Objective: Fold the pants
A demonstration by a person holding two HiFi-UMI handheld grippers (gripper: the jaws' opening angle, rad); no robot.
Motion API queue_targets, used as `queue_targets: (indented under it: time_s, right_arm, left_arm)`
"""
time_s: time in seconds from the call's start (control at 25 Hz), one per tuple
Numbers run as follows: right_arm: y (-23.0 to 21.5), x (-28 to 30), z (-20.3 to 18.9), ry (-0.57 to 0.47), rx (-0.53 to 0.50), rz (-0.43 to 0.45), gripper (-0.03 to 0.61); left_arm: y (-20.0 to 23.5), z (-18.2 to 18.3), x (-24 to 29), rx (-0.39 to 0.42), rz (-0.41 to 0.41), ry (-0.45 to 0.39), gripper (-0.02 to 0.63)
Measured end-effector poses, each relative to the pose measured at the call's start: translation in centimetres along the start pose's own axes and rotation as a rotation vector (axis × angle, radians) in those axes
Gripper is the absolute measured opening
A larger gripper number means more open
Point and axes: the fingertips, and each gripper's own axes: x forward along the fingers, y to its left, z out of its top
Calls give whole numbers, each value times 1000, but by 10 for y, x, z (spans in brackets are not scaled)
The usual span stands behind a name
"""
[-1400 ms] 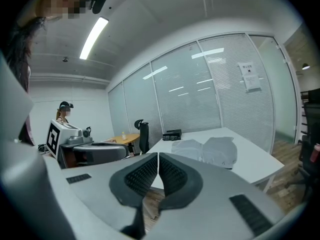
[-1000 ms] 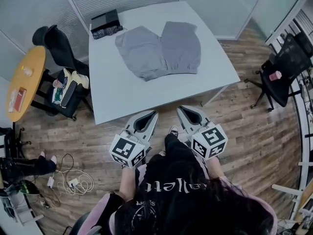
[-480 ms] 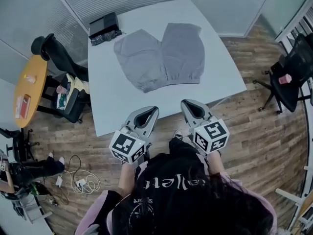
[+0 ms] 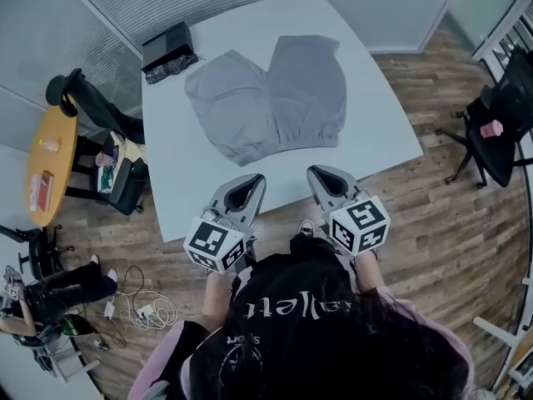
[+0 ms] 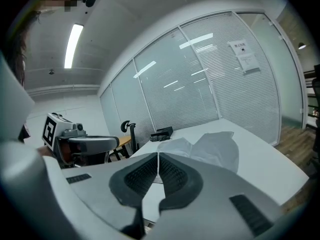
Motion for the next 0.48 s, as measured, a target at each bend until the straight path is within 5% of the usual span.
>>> queue_targets:
  time_s: [0.48]
  right_arm:
    - [-18, 29, -16, 73, 17, 34, 26]
  left_arm:
    - [25, -21, 6, -47, 75, 53, 26]
